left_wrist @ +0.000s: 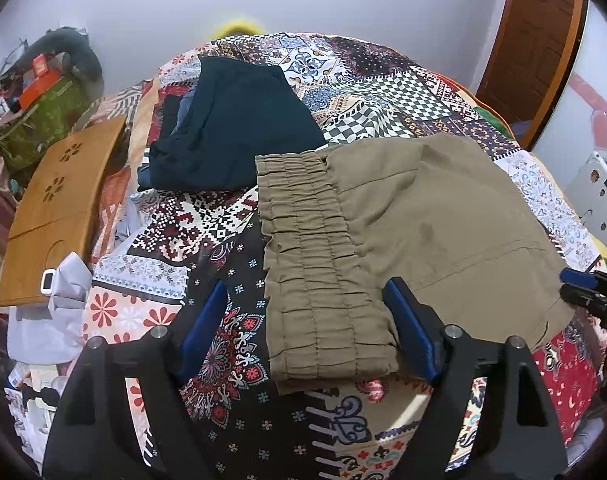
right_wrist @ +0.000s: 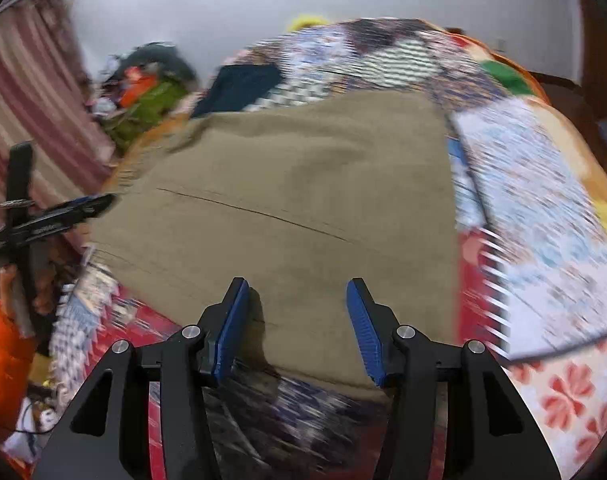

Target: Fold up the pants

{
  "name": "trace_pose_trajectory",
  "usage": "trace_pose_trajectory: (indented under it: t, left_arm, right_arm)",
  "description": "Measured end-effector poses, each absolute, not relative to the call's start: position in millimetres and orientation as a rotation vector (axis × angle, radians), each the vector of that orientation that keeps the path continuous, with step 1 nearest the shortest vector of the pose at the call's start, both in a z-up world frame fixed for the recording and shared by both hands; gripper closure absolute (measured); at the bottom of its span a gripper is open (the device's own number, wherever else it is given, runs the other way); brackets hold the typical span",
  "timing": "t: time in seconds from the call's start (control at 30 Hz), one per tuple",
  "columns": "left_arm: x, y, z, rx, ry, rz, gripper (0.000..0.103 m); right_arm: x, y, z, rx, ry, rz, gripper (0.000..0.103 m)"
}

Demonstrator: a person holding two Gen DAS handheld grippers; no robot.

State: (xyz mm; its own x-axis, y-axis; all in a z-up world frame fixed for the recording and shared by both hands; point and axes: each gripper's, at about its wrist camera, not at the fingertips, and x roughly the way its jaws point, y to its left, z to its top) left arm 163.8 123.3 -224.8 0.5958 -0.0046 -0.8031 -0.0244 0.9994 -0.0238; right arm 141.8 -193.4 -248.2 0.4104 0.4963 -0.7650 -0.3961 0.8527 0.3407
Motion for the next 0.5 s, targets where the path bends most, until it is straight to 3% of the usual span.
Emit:
trace_pose_trajectory:
  t: [0.5]
  left_arm:
    - [159.8, 125.2, -219.6, -0.059, 0.961, 0.034, 0.019]
  right_arm:
    - [125.2, -223.2, -246.5, 0.13, 1.037, 0.528, 0.055]
